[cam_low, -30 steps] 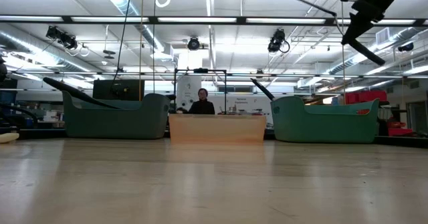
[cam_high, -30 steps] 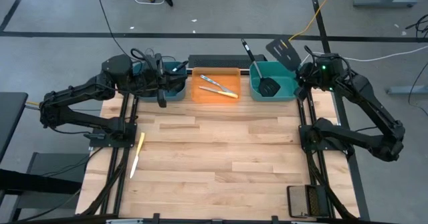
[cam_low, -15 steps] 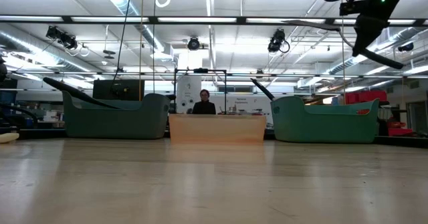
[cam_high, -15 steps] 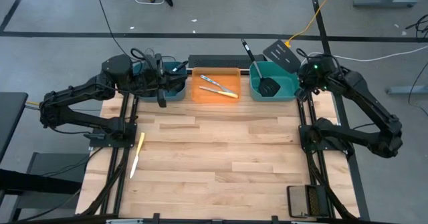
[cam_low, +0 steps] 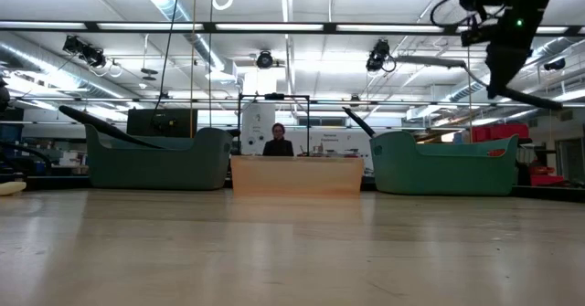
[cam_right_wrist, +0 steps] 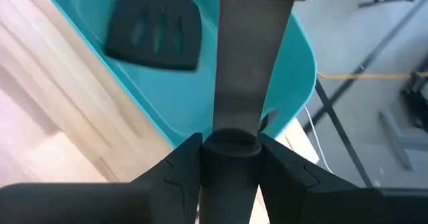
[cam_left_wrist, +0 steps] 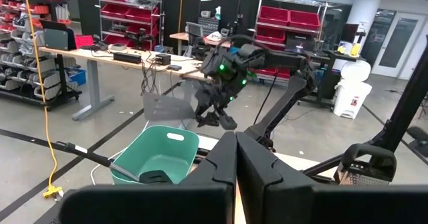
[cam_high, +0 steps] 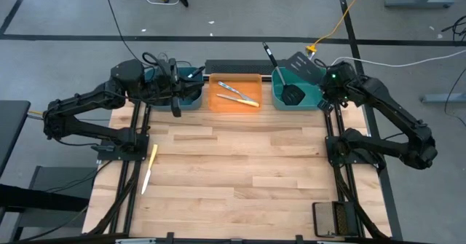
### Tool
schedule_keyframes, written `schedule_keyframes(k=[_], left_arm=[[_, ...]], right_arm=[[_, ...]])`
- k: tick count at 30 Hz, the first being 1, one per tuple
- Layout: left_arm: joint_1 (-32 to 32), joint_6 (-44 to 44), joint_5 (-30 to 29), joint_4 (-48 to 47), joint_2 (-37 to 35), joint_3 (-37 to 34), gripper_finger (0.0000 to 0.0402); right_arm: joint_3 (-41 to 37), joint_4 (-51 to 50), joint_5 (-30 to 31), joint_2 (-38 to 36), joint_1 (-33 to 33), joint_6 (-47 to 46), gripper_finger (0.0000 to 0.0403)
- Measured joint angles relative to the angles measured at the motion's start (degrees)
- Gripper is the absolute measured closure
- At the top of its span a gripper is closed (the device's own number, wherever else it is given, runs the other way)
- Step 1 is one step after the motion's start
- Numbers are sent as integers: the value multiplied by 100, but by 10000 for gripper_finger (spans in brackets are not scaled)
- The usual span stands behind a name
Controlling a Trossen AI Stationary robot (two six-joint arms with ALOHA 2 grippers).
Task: Pick & Place Kitchen Items
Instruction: Put the black spatula into the green bin
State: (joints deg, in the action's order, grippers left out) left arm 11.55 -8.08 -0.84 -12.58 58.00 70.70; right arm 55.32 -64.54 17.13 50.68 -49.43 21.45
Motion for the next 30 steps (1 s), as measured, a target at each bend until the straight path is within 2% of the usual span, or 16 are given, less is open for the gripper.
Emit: schedule_keyframes(k=[4, 12, 30], left_arm=[[0, -7, 0, 0, 0, 0, 388], [1, -7, 0, 0, 1, 0, 397], [1, -115, 0, 0, 0, 0, 384]], right_arm=[[-408, 178, 430, 2, 0, 79, 277], [-567, 290, 540, 15, 4, 153, 277], [-567, 281, 538, 15, 4, 155, 277]])
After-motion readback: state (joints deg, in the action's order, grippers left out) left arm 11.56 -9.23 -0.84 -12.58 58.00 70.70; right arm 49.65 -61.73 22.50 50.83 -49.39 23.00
